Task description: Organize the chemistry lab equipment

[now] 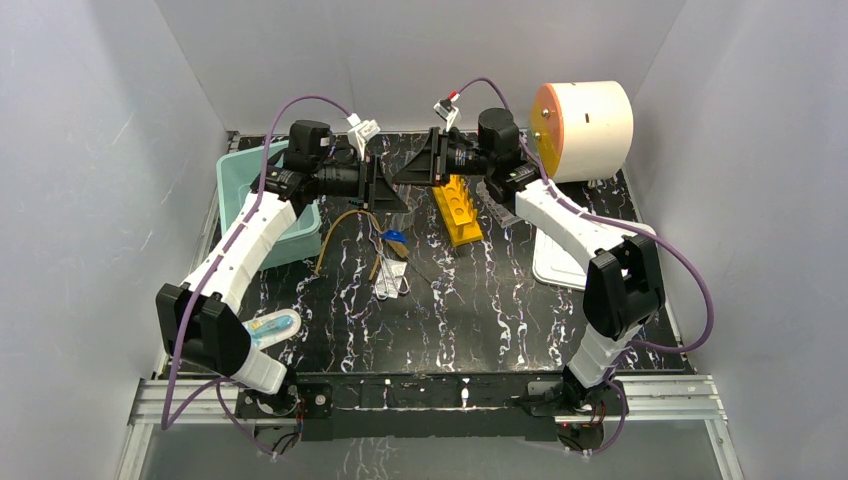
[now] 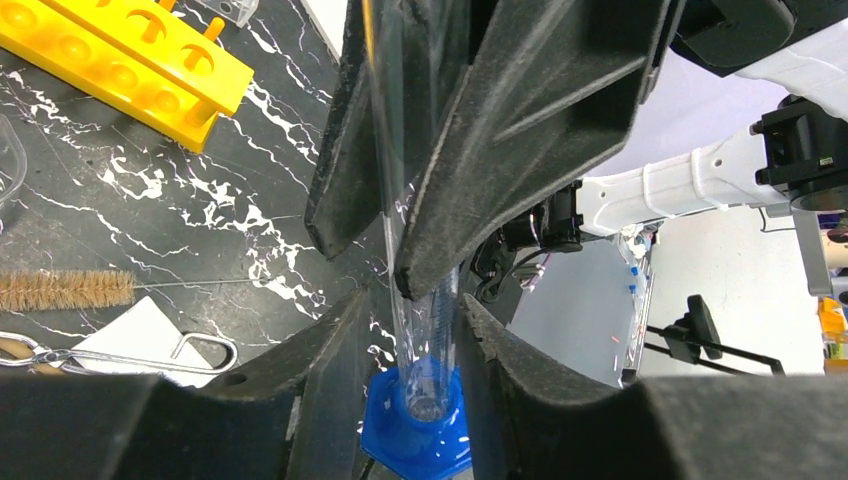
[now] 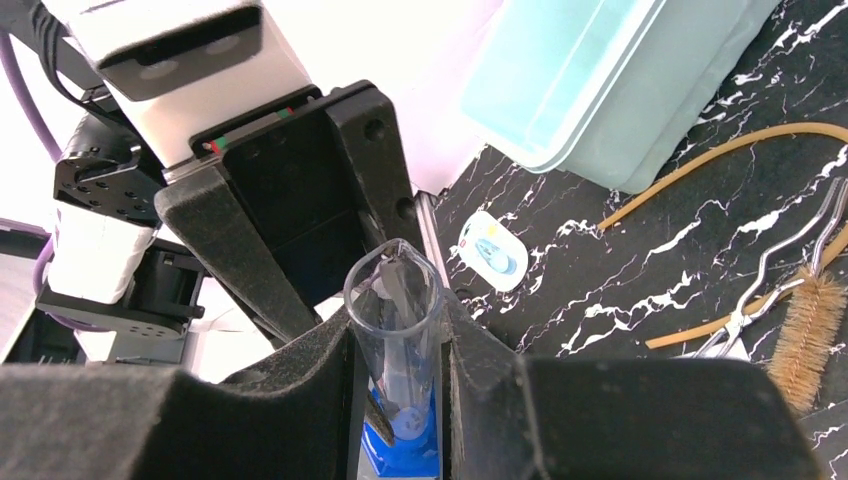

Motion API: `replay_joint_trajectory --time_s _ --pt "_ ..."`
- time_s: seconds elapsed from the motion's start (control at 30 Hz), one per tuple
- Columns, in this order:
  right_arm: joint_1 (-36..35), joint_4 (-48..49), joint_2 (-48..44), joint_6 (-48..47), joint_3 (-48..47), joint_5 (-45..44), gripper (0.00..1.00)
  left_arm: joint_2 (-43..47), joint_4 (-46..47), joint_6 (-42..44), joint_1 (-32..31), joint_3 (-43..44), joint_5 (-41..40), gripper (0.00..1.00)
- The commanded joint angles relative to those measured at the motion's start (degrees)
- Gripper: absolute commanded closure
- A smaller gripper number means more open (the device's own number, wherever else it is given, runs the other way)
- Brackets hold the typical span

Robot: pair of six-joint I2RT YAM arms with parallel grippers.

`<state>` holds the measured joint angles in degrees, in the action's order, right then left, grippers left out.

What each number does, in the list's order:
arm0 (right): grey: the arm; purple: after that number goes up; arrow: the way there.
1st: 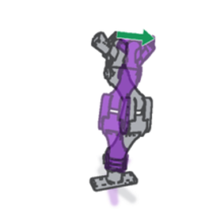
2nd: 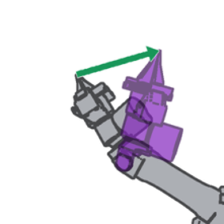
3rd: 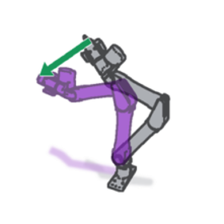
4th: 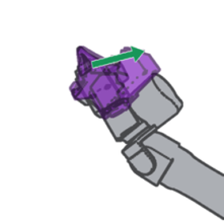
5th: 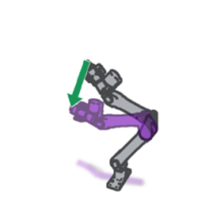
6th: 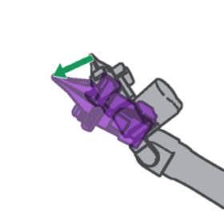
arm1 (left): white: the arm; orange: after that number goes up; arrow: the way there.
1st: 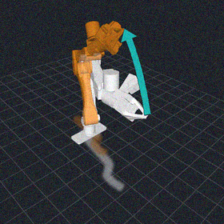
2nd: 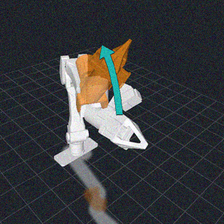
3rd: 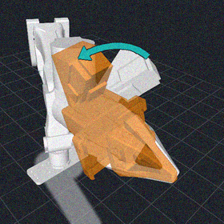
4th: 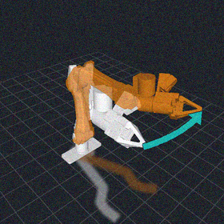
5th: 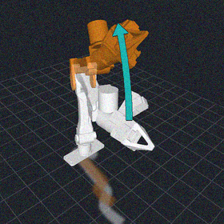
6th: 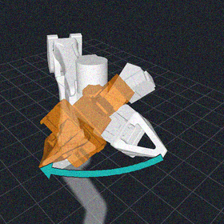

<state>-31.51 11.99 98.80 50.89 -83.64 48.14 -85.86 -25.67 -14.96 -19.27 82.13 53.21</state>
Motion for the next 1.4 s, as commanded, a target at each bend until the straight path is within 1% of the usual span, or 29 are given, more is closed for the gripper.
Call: replay_joint_trajectory --time_s 0.0,0.03,0.1,0.17,0.2,0.3,0.37,0.47,0.53,0.57,0.63,0.67,0.7,0.73,0.77,0.87,0.97,1.03,1.13,1.23,1.3,1.37 --pt "-0.3 7.9 -1.0 3.1 -0.4 -0.2 0.67 -0.1 -0.5 0.6 -0.5 1.0 1.3 0.6" --pt "-0.3 8.1 -1.1 3.1 -0.4 -0.4 0.67 -0.1 -0.2 0.2 -0.4 1.0 1.4 0.57" --pt "-0.3 8.1 -1.1 3.1 -0.2 -0.8 0.67 -0.1 0.4 -0.7 -0.4 1.0 1.5 0.54" --pt "-0.3 8.1 -1.1 3.0 -0.1 -1.0 0.67 0.1 1.4 -1.6 -0.4 0.7 1.8 0.54" --pt "-0.3 8.1 -1.2 3.0 0.1 -1.1 0.67 0.1 1.6 -1.8 -0.4 0.6 1.6 0.56" --pt "-0.4 7.9 -1.2 3.0 0.6 -1.2 0.67 0.3 2.1 -2.3 -0.5 0.6 0.8 0.67" --pt "-0.5 8.0 -1.2 3.0 0.8 -1.5 0.67 0.1 2.7 -2.9 -0.4 0.6 2.1 0.76" --pt "-0.8 8.1 -1.1 3.4 0.9 -1.8 0.66 0.2 3.4 -3.6 -0.5 0.0 2.3 0.85" --pt "-0.8 8.1 -1.1 3.6 1.1 -2.3 0.66 0.3 3.6 -3.6 -0.4 -0.3 1.9 0.98" --pt "-0.8 8.1 -1.1 3.7 1.1 -2.6 0.65 0.3 3.4 -3.7 -0.4 -0.4 1.2 1.0" --pt "-0.8 7.0 -1.4 3.5 1.2 -4.1 0.59 0.5 2.8 -3.6 -0.5 -0.3 -1.0 1.0" --pt "-0.8 6.0 -1.8 3.1 1.2 -5.1 0.52 0.6 2.3 -3.6 -0.5 -0.2 -2.1 1.0" --pt "-0.7 4.6 -2.3 2.1 1.2 -6.8 0.43 0.6 1.9 -3.6 -0.4 0.0 -3.3 1.0" --pt "-0.7 3.3 -3.2 0.7 1.2 -8.9 0.35 0.5 1.1 -3.4 -0.5 0.3 -4.5 1.0" --pt "-0.7 1.6 -4.1 -1.0 1.1 -11.5 0.29 0.5 0.2 -3.0 -0.5 0.7 -5.8 1.0" --pt "0.0 -3.0 -6.9 -5.9 0.3 -18.3 0.18 0.5 -3.0 -1.6 -0.3 1.9 -11.2 1.0" --pt "2.2 -6.4 -8.4 -8.5 -0.9 -22.0 0.15 0.4 -5.7 -1.1 0.7 3.0 -17.2 1.0" --pt "4.2 -7.2 -9.3 -9.1 -0.7 -23.1 0.14 0.1 -7.5 -1.2 2.5 3.9 -21.2 1.0" --pt "5.7 -7.0 -11.3 -10.1 0.8 -24.5 0.15 -1.2 -10.3 -3.1 7.6 5.8 -28.1 1.0" --pt "6.4 -6.6 -12.9 -11.1 2.5 -25.1 0.15 -3.4 -13.6 -4.8 13.9 9.6 -32.1 1.0" --pt "6.8 -6.9 -13.6 -11.8 3.3 -25.4 0.16 -4.9 -15.9 -4.4 16.6 12.3 -35.3 1.0" --pt "7.1 -7.9 -14.1 -12.7 3.5 -25.8 0.17 -6.5 -18.3 -1.8 18.7 15.0 -39.2 1.0"
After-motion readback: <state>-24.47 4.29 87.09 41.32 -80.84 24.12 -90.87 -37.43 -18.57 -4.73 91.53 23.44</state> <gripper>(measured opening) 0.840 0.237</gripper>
